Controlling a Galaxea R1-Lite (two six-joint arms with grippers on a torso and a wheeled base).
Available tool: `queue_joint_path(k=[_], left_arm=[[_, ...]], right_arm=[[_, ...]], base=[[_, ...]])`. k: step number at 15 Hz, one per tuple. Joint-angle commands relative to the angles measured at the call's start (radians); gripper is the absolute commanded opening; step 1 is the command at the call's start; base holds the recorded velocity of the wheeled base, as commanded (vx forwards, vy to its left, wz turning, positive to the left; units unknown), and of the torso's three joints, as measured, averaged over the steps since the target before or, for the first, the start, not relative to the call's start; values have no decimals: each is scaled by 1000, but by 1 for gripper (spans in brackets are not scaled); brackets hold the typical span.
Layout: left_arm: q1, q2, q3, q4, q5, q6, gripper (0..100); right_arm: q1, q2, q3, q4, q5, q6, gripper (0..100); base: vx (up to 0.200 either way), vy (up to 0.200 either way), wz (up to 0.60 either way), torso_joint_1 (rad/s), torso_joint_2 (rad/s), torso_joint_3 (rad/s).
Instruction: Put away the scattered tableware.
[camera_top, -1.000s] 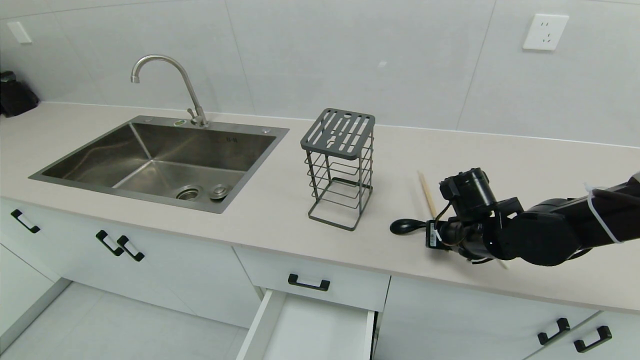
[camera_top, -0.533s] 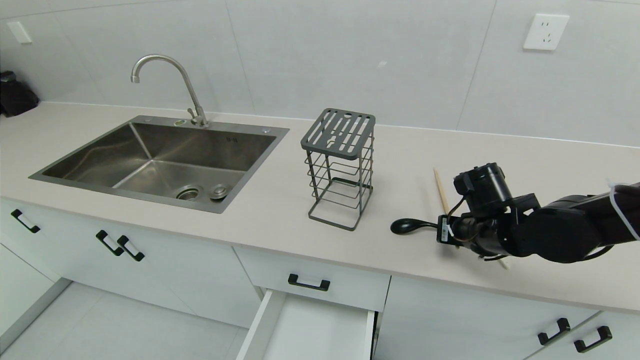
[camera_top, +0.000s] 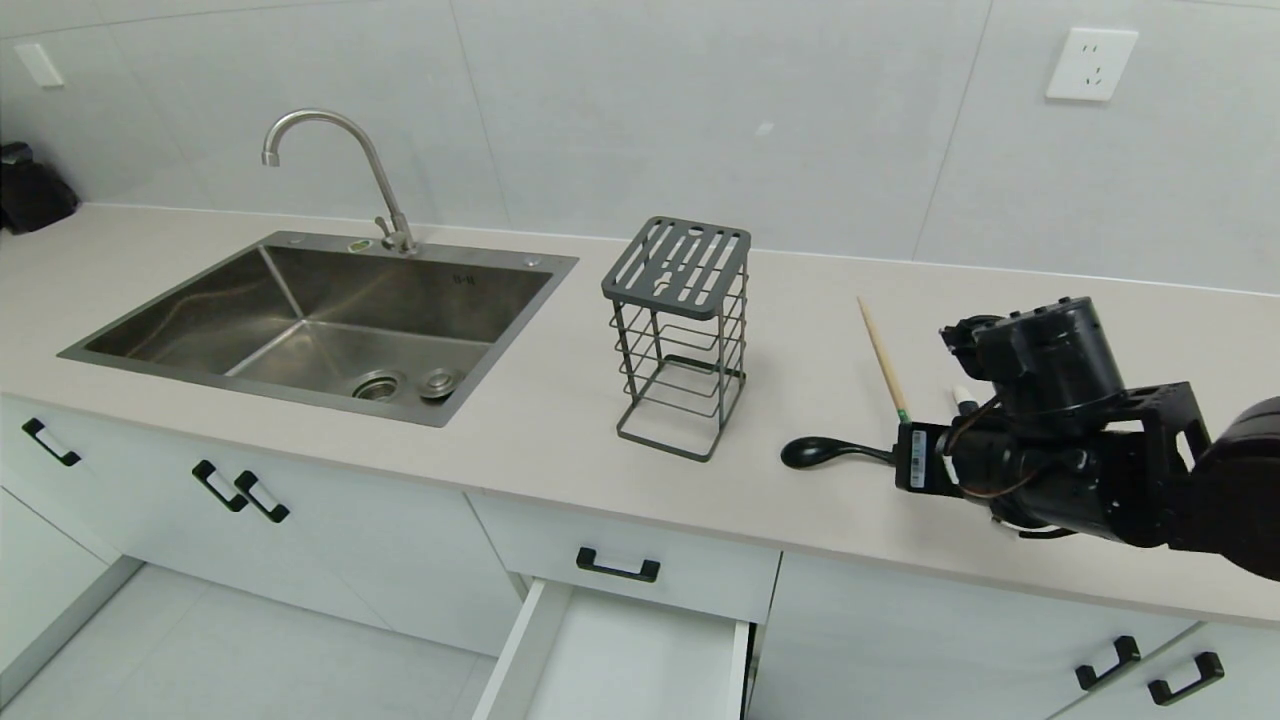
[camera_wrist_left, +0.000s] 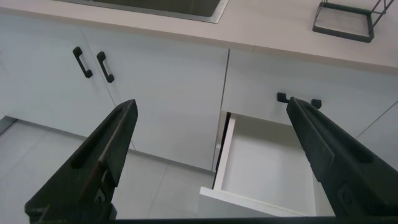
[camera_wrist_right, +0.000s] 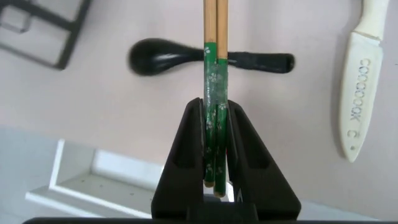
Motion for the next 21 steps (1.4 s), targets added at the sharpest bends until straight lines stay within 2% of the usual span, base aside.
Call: queue_joint_path(k=[1,3,5,11,13,16,19,21], left_arm=[[0,0,0,-1,0,0,100],[0,0,0,-1,0,0,100],[0,0,0,-1,0,0,100],[0,0,0,-1,0,0,100],[0,0,0,-1,0,0,100],[0,0,0,-1,0,0,100],[0,0,0,-1,0,0,100],[0,0,0,-1,0,0,100]], right_arm=[[53,-102,60,-21,5,-29,0],[110,-185,138,-122,50,-100,0],[139,-240,146,-145,50,-111,0],[164,-272,172,-156,50,-151,0],[165,-306,238,-220,67,-238,0],[227,-372,296,-317,148,-384,0],[306,-352,304,-321,223,-404,0],[316,-318,299,-329,271,-445,0]], base=[[0,0,0,0,0,0],[0,0,0,0,0,0],[0,0,0,0,0,0],[0,0,0,0,0,0],[0,0,0,0,0,0],[0,0,0,0,0,0],[0,0,0,0,0,0],[0,0,0,0,0,0]])
